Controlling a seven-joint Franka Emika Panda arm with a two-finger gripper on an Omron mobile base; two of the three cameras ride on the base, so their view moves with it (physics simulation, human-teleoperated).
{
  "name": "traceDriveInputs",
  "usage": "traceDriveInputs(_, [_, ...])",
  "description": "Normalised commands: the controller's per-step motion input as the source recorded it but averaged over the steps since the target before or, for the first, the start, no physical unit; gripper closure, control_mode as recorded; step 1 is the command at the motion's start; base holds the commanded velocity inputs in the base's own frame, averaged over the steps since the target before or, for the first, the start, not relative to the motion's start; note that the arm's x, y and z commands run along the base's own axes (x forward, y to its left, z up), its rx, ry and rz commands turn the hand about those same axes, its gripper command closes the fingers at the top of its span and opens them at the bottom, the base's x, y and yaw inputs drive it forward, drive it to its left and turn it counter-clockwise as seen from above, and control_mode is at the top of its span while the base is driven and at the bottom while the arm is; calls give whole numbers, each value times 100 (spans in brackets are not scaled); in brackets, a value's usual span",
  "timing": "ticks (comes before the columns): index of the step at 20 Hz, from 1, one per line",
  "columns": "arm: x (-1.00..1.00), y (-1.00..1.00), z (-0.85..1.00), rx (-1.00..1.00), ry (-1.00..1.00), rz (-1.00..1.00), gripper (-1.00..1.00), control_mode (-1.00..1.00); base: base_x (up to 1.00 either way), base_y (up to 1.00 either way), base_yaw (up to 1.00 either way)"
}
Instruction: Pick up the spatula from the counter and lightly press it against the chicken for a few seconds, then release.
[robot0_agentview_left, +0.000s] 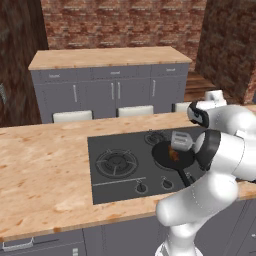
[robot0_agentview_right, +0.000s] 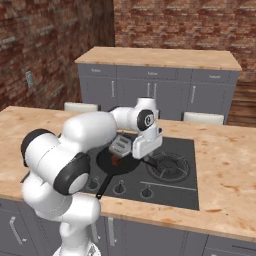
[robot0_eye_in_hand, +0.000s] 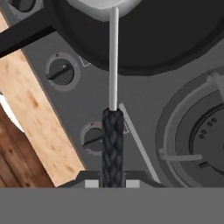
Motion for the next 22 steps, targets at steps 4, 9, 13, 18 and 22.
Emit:
traceDriveInputs(4, [37, 13, 0, -7, 7, 0, 100, -100, 0, 0, 0])
traceDriveInputs(9, [23, 0, -2, -6, 6, 0, 100, -100, 0, 0, 0])
traceDriveInputs(13, [10, 0, -14, -7, 6, 0, 100, -100, 0, 0, 0])
traceDriveInputs(18, [1, 0, -18, -6, 5, 0, 100, -100, 0, 0, 0])
traceDriveInputs(22, [3, 15, -7, -4, 3, 0, 100, -100, 0, 0, 0])
